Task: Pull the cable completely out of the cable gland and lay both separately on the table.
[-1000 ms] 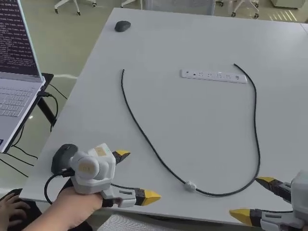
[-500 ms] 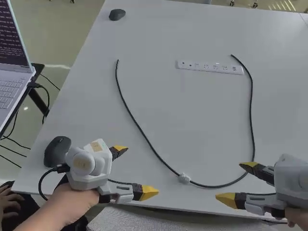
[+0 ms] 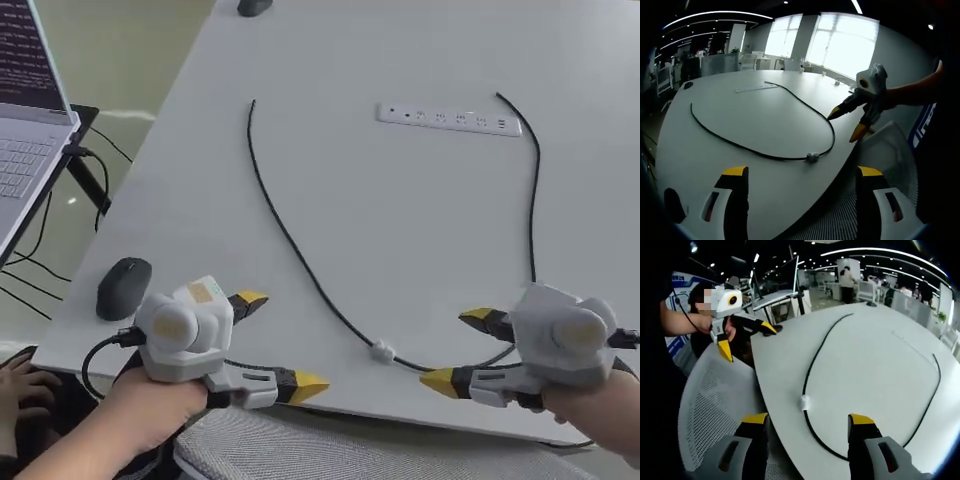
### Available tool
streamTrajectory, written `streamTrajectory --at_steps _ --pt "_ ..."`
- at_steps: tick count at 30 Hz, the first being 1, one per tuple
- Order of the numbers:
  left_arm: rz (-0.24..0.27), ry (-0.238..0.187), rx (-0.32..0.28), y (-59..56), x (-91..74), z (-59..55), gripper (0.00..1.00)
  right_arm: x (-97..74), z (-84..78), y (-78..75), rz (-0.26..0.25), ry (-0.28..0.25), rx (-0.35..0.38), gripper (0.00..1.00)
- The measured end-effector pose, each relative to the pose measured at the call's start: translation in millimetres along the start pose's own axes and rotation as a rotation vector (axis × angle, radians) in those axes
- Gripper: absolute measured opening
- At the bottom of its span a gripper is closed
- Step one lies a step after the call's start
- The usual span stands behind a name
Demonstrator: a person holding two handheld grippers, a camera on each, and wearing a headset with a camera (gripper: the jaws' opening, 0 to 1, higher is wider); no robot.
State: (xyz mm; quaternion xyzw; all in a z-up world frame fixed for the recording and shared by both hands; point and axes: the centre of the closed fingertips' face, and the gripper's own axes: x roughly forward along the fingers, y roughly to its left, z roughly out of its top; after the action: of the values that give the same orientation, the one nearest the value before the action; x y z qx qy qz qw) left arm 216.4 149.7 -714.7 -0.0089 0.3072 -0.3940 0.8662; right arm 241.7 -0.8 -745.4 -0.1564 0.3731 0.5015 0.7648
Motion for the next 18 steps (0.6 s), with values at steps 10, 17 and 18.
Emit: streamTrajectory --at_steps 10,17,18 --pt "-0.003 0.028 0.025 -0.6 2.4 -6.3 0.89 25.0 -4.6 0.5 0.027 0.095 -0.053 0.57" --pt "-0.013 0.038 0.026 -3.4 2.8 -9.3 0.88 43.1 -6.5 0.9 0.04 0.135 -0.044 0.51" --pt "-0.014 0.038 0.025 -4.0 2.5 -9.5 0.88 45.0 -6.9 2.1 0.046 0.14 -0.045 0.5"
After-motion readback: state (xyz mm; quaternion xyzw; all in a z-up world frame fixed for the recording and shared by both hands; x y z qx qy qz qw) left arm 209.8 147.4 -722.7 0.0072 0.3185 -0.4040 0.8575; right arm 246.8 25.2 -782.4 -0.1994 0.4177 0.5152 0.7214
